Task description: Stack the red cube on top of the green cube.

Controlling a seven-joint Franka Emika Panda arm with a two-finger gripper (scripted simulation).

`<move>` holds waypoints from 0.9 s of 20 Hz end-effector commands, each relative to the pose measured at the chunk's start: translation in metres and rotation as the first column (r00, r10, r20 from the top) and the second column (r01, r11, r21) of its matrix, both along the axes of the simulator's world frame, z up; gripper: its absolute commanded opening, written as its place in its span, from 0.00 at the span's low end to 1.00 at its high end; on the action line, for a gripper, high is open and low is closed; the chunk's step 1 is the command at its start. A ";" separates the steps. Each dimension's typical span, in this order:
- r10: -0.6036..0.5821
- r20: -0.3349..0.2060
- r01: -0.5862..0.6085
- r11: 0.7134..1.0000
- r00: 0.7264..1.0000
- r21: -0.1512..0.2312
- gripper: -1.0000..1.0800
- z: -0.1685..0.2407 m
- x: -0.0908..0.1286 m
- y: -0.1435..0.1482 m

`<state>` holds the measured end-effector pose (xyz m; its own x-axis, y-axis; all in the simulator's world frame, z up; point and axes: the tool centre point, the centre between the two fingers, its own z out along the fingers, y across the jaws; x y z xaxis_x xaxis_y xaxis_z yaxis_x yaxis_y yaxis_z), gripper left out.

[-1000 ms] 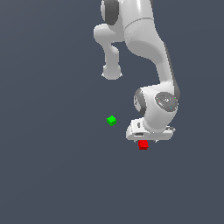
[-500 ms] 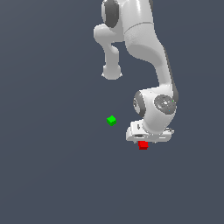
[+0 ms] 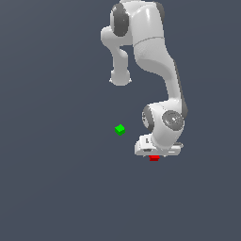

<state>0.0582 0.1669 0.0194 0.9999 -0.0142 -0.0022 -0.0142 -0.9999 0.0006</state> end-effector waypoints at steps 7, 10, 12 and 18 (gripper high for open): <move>0.000 0.002 0.000 1.000 1.000 0.000 0.00 0.000 0.001 0.000; 0.000 0.002 0.000 1.000 1.000 0.000 0.00 0.000 0.001 0.000; 0.000 0.002 0.000 1.000 1.000 0.000 0.00 0.000 0.001 0.000; 0.000 0.002 0.000 1.000 1.000 0.000 0.00 0.012 0.000 0.000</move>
<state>0.0582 0.1670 0.0258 0.9999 -0.0142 -0.0022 -0.0142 -0.9999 0.0005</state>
